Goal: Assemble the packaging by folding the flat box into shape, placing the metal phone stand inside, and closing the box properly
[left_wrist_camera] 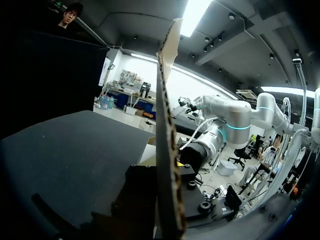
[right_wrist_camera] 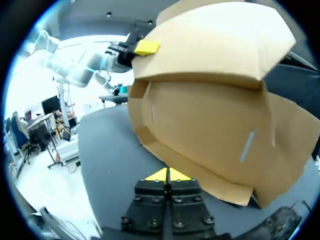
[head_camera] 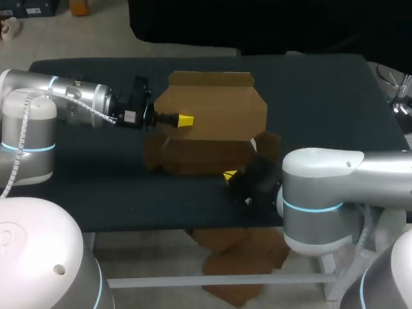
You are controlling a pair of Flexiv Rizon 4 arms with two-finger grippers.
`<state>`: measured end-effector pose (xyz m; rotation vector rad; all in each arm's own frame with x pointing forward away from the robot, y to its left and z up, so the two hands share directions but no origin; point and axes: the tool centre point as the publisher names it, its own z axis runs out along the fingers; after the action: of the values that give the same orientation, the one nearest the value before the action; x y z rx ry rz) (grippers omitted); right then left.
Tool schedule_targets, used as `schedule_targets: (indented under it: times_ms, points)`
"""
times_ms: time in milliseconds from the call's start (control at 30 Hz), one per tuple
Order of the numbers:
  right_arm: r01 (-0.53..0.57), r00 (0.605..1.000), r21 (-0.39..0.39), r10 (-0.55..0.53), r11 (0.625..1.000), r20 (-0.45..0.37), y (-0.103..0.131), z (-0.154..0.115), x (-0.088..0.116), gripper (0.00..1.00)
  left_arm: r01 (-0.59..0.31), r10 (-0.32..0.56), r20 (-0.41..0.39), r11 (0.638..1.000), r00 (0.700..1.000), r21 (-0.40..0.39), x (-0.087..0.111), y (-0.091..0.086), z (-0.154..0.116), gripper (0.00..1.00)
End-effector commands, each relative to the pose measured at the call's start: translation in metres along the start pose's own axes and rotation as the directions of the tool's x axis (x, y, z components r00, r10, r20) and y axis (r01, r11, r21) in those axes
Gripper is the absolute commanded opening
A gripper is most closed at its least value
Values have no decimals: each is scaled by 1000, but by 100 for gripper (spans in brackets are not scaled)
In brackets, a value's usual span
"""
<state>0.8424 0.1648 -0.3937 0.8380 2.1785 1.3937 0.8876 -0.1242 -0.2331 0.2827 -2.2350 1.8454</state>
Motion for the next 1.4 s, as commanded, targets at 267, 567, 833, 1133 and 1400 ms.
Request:
schedule_targets:
  times_ms: [267,567,833,1133,1400]
  points:
    - [2,997,23,0,1000,-78,7,-48,-20,0,0,0,0,1000,1000,-2,0,2,-1,0]
    - [19,999,17,-19,1000,-49,2,-74,-33,0,0,0,0,1000,1000,-2,0,2,-1,0]
    - [23,999,-3,-23,1000,-32,-2,-96,-42,0,0,0,0,1000,1000,-2,0,2,-1,0]
    - [15,1000,24,-14,1000,-22,-11,-114,-50,0,0,0,0,1000,1000,-2,0,2,-1,0]
    - [-18,1000,46,18,999,-3,-18,-123,-55,15,0,0,0,1000,1000,-2,0,2,-1,0]
